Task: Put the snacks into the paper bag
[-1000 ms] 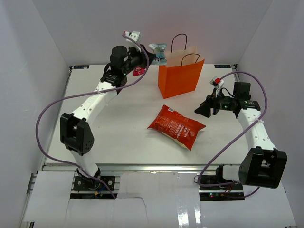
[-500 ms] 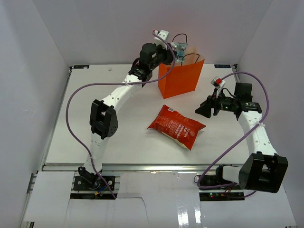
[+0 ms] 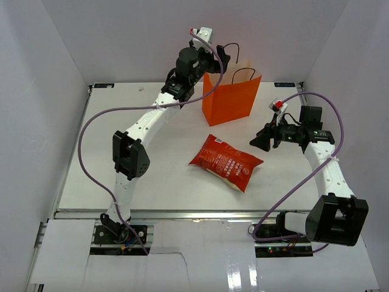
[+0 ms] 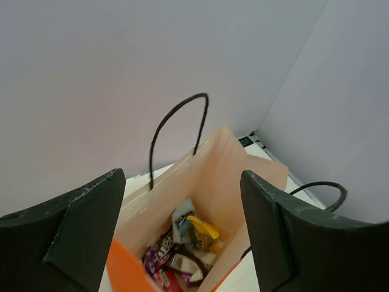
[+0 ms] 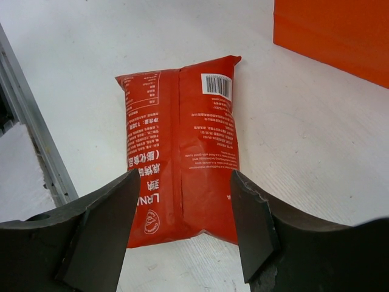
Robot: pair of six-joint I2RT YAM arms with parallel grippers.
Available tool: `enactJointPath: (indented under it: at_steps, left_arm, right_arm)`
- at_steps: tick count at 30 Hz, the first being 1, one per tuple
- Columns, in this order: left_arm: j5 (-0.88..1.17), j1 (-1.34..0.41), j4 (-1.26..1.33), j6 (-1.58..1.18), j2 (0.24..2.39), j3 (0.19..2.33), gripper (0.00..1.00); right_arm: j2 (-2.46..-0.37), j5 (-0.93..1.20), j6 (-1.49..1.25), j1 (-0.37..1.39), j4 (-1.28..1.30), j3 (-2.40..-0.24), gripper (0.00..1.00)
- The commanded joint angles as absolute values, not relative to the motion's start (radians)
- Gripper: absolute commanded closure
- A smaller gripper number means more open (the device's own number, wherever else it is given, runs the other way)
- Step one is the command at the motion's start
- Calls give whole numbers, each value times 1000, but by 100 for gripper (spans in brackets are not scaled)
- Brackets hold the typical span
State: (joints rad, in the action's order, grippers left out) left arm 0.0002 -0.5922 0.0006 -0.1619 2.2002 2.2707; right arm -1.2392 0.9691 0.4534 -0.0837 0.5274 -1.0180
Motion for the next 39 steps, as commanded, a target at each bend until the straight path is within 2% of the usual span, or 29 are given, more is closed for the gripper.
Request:
enactJointPath:
  at_steps: [1, 5, 6, 8, 15, 18, 22, 24, 28, 30, 35, 39]
  left_arm:
    - [-72, -565, -96, -182, 2027, 2212, 13]
    - [-41, -508, -111, -245, 1820, 1891, 10]
    - [-32, -490, -103, -268, 1736, 1753, 9]
    - [-2, -401, -118, -359, 1621, 1575, 8]
    - [63, -255, -216, -471, 1395, 1264, 6]
    - [60, -238, -238, -480, 1274, 1129, 4]
    - [29, -200, -239, -503, 1146, 959, 2]
    - [76, -163, -203, -518, 1143, 940, 2]
    - [249, -137, -163, -525, 1314, 1017, 2]
    - [311, -133, -111, -522, 1461, 1107, 3]
    - [411, -133, -37, -540, 1799, 1374, 11]
    - [350, -140, -23, -503, 2032, 1604, 12]
  right_arm:
    - [-1247, 927, 561, -48, 590, -1072, 33]
    - [-1261, 746, 690, 119, 658, -1130, 33]
    - [-1269, 714, 701, 185, 658, -1150, 33]
    - [-1293, 620, 704, 272, 655, -1182, 34]
    - [-1405, 396, 591, 507, 572, -1304, 41]
    - [-1475, 249, 476, 619, 512, -1382, 42]
    - [-1596, 195, 361, 690, 491, -1530, 41]
    - [-1626, 199, 345, 698, 489, -1568, 41]
    - [-1625, 310, 432, 689, 557, -1586, 35]
    - [-1577, 423, 518, 669, 610, -1540, 30]
    - [-1453, 552, 598, 534, 653, -1389, 29]
    - [-1336, 639, 610, 378, 658, -1254, 30]
